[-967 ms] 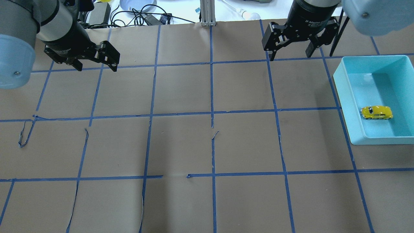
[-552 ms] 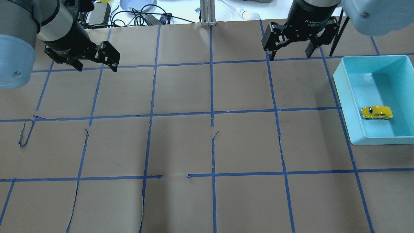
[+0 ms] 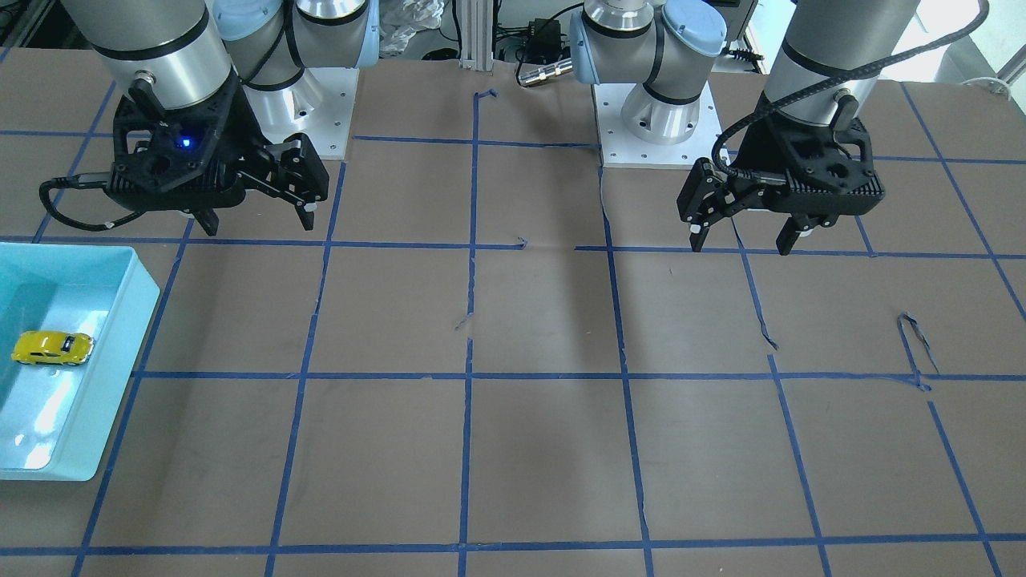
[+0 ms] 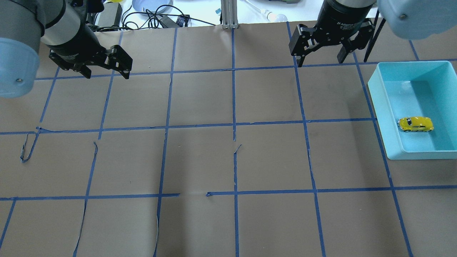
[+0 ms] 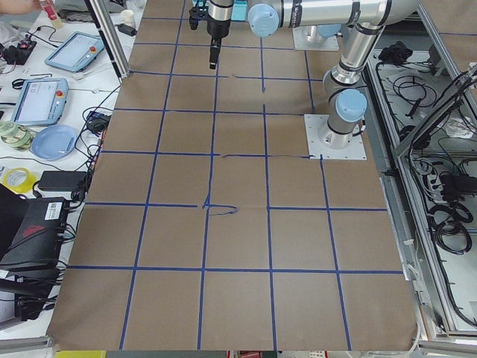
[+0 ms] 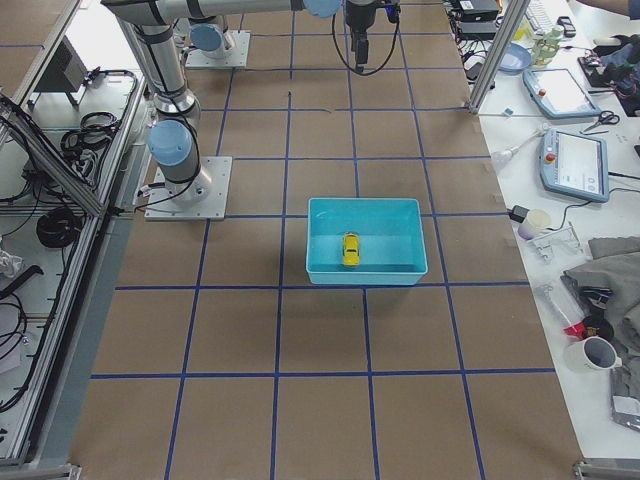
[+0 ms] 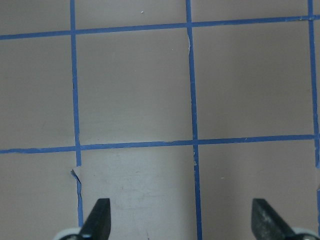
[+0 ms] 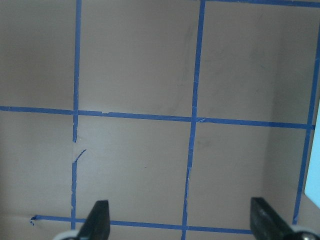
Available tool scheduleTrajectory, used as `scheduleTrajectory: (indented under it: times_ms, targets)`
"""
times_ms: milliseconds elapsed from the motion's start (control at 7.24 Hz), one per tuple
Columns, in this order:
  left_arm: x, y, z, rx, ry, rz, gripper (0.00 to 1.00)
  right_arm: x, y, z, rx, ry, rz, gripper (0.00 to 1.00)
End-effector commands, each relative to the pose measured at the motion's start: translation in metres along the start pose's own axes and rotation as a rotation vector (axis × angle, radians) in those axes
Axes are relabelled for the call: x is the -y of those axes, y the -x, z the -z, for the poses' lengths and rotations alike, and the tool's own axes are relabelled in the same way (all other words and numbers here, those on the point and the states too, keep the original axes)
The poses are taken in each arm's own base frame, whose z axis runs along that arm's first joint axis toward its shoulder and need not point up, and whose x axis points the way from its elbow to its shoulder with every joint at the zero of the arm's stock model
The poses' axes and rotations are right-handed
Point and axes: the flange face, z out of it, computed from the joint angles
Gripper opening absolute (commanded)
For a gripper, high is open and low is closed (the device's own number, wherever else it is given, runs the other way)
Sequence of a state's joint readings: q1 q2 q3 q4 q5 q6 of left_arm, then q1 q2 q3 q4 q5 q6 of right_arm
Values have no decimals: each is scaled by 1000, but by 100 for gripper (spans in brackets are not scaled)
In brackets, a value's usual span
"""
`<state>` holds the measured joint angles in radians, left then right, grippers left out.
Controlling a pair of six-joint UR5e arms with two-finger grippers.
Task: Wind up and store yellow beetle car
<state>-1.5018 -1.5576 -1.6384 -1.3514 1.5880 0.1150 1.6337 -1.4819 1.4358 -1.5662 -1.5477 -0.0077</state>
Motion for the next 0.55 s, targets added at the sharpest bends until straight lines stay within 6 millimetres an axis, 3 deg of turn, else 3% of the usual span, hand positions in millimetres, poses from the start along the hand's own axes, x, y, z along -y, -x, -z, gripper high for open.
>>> scheduleTrajectory:
  times_ms: [0, 414]
  targets:
    - [0, 1, 1, 0, -2, 2, 100, 0, 0, 0, 0, 0, 0, 100]
    - [-1, 0, 4, 1, -8, 2, 100, 0, 0, 0, -2, 0, 0, 100]
